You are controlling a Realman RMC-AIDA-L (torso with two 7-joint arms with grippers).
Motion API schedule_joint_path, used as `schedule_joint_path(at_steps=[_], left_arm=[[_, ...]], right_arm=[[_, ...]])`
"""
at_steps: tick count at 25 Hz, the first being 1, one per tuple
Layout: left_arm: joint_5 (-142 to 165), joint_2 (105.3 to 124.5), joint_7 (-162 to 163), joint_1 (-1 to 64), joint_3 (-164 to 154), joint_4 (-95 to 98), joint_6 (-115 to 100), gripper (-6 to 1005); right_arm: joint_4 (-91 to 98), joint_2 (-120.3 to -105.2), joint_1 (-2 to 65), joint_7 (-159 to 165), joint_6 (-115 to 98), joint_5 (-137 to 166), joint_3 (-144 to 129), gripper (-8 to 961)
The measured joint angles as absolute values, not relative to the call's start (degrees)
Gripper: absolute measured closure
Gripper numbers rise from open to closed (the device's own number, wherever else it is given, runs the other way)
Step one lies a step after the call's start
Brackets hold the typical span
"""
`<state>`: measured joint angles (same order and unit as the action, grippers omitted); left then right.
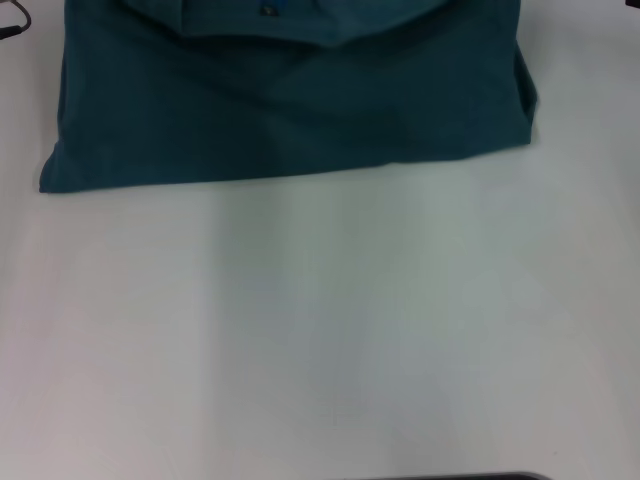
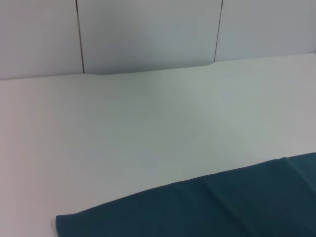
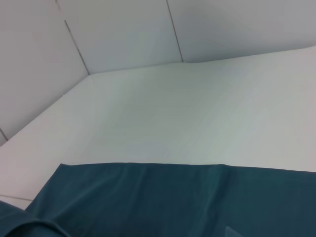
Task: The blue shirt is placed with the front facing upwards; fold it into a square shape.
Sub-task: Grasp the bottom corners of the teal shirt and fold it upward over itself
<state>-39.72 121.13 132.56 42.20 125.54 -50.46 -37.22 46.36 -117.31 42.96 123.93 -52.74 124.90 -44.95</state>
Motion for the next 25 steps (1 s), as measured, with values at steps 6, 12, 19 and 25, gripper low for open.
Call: schedule_joint_path(at_steps=[6, 12, 19, 25], left_arm=[[-39.56, 121.02, 132.50, 42.81, 125.50, -49.75, -36.91, 965], [-38.34, 121.46, 131.30, 42.85, 125.51, -49.08, -36.76, 919], [-36.28, 120.22, 131.50, 45.92, 125.61, -43.54, -37.52, 856], [-32.99, 120.36, 133.99, 46.44, 126.16, -43.27, -37.85, 767]], right_arm=[[46.41, -117.30, 43.10, 123.49, -52.63, 124.95, -45.67, 916], [45.81, -117.53, 43.22, 123.45, -52.20, 124.99, -47.22, 915], [43.79, -116.69, 42.97, 124.20, -53.00, 125.38, -50.61, 911], [43.76, -115.73, 43.40, 126.87, -53.83, 128.52, -50.72, 772]])
